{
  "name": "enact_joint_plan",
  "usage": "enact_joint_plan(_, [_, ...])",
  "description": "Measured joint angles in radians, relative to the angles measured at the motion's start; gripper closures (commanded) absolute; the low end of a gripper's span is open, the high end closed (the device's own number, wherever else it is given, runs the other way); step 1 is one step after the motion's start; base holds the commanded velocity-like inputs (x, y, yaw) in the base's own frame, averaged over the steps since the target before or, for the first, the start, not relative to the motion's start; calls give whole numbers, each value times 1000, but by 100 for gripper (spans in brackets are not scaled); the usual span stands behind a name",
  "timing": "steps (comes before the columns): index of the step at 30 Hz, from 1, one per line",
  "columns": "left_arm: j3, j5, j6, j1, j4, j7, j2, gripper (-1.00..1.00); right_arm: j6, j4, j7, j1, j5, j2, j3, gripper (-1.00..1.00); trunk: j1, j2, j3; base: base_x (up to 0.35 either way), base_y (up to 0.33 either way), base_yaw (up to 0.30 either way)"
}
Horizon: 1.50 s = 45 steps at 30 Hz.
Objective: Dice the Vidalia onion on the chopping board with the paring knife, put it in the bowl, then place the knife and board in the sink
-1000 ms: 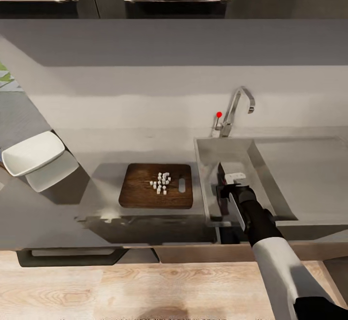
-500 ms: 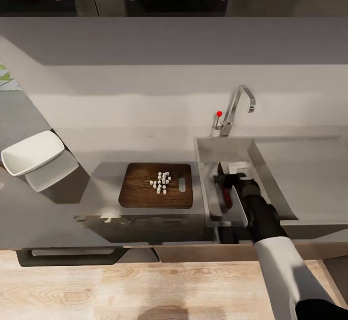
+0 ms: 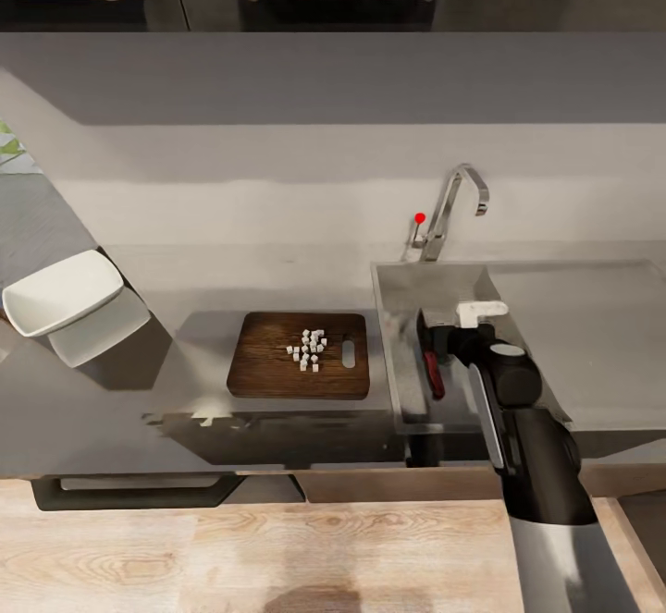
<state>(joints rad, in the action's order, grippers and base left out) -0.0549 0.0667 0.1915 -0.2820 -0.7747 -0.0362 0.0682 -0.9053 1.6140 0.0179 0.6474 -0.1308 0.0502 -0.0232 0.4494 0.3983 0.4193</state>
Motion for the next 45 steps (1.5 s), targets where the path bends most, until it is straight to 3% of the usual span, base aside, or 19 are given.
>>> enact_joint_plan(4, [0, 0, 0, 0, 1, 0, 0, -100, 1, 15, -36, -20, 21, -1, 0, -100, 0, 0, 0, 0, 90, 0])
enact_joint_plan(8, [0, 1, 0, 0, 2, 0, -1, -100, 13, 17, -133, -22, 28, -6, 2, -100, 0, 0, 0, 0, 247, 0])
enact_joint_plan(11, [0, 1, 0, 0, 2, 0, 0, -100, 16, 16, -159, -22, 27, -8, 2, -100, 0, 0, 0, 0, 251, 0])
enact_joint_plan(19, [0, 1, 0, 0, 2, 0, -1, -100, 14, 12, -163, -22, 25, -8, 3, -100, 0, 0, 0, 0, 214, 0])
enact_joint_plan(45, [0, 1, 0, 0, 4, 0, 0, -100, -16, -3, -128, -24, 22, -5, 3, -100, 0, 0, 1, 0, 45, 0])
